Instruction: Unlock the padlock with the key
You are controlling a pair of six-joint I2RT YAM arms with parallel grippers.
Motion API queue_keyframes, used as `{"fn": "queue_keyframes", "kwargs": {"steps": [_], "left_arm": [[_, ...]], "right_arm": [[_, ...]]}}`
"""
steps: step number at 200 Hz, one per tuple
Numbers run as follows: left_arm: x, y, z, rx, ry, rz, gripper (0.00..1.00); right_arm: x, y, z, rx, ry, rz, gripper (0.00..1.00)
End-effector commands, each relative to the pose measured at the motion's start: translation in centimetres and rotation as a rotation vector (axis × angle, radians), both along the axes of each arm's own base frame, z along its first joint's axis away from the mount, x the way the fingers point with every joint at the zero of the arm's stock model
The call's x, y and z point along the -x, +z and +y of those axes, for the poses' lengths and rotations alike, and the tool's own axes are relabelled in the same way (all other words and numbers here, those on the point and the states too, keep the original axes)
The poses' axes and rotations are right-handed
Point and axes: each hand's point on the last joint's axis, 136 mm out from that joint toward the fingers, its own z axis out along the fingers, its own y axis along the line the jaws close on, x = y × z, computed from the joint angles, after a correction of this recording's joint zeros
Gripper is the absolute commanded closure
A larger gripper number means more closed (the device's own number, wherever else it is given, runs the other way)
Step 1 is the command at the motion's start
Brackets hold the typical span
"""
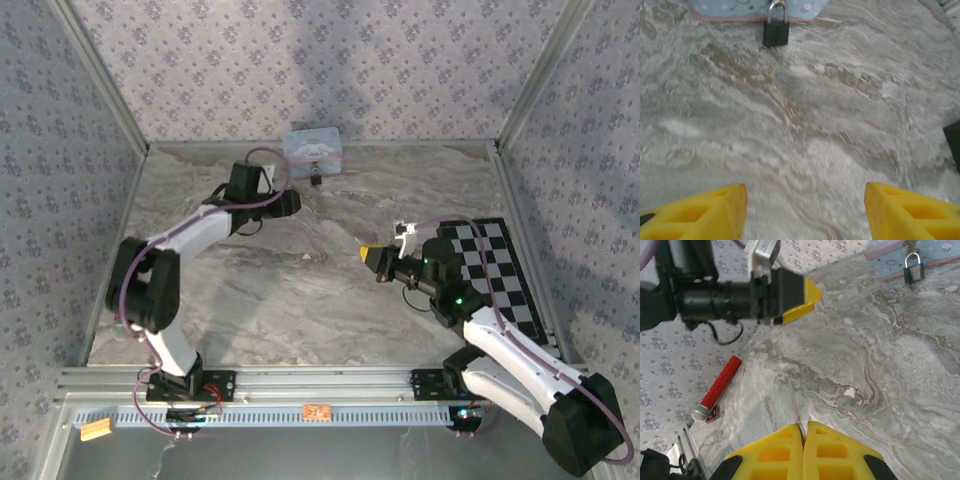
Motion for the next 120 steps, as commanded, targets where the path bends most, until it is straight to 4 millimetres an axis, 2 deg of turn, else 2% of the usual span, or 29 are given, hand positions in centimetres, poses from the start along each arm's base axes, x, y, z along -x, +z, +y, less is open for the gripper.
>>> {"fn": "queue_keyframes", "kwargs": {"steps": [1, 46, 75, 107, 120], "left_arm": [[-3.8, 1.8, -1.3, -0.039, 0.032, -0.087, 0.36], [-9.0, -1.9, -3.7, -0.189, 0.093, -0.085, 0.34], [-11.7, -3.0, -4.8, -0.278, 0.143, -0.102, 0.33], [-13.9, -5.1, -4.4, -0.421, 0.242, -0.078, 0.34], [-14.4, -5.0, -4.1, -0.477, 0.267, -0.089, 0.34]], "right_arm": [[0.3, -0.4, -0.6, 0.017, -0.017, 0.006, 1.0], [1.3, -0.3, -1.0, -0.004, -0.012, 0.002, 1.0], [2.0, 0.2, -1.0, -0.027, 0.004, -0.008, 1.0], [2.5, -0.1, -1.6, -0.014, -0.011, -0.01, 1.0], [2.6, -0.1, -1.8, -0.011, -0.016, -0.012, 1.0]]}}
